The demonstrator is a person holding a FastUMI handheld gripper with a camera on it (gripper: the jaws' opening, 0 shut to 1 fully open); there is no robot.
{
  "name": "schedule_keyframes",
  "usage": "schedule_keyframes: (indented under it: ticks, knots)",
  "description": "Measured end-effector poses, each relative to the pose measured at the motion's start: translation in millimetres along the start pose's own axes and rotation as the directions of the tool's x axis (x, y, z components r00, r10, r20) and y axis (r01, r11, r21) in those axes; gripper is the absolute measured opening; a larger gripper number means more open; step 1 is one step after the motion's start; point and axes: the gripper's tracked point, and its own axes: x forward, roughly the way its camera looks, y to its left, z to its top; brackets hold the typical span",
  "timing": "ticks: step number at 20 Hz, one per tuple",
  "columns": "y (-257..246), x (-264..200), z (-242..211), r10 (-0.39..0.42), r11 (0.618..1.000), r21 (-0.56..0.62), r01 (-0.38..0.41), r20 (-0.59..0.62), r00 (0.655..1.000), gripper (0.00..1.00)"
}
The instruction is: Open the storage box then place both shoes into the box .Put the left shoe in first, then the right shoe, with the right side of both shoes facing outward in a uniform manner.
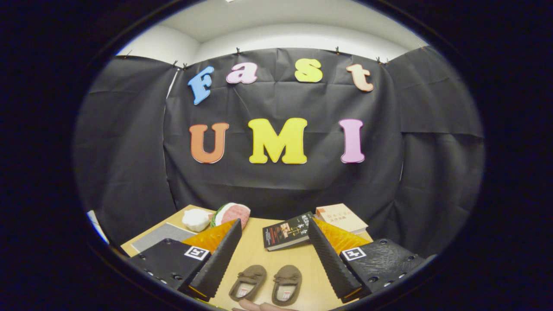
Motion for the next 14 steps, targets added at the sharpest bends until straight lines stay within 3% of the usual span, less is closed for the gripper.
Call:
schedule_keyframes:
  ticks: [5,8,11,14]
  knots:
    - [43,46,-50,0.108,0.994,0.01,-0.107,-0.118,0.987,0.95]
    - [82,68,-86,0.203,0.979,0.053,-0.196,-0.213,0.956,0.95]
    - [134,86,-125,0.351,0.935,0.165,-0.313,-0.319,0.88,0.96]
    - [182,94,-158,0.519,0.85,0.333,-0.407,-0.408,0.751,0.96]
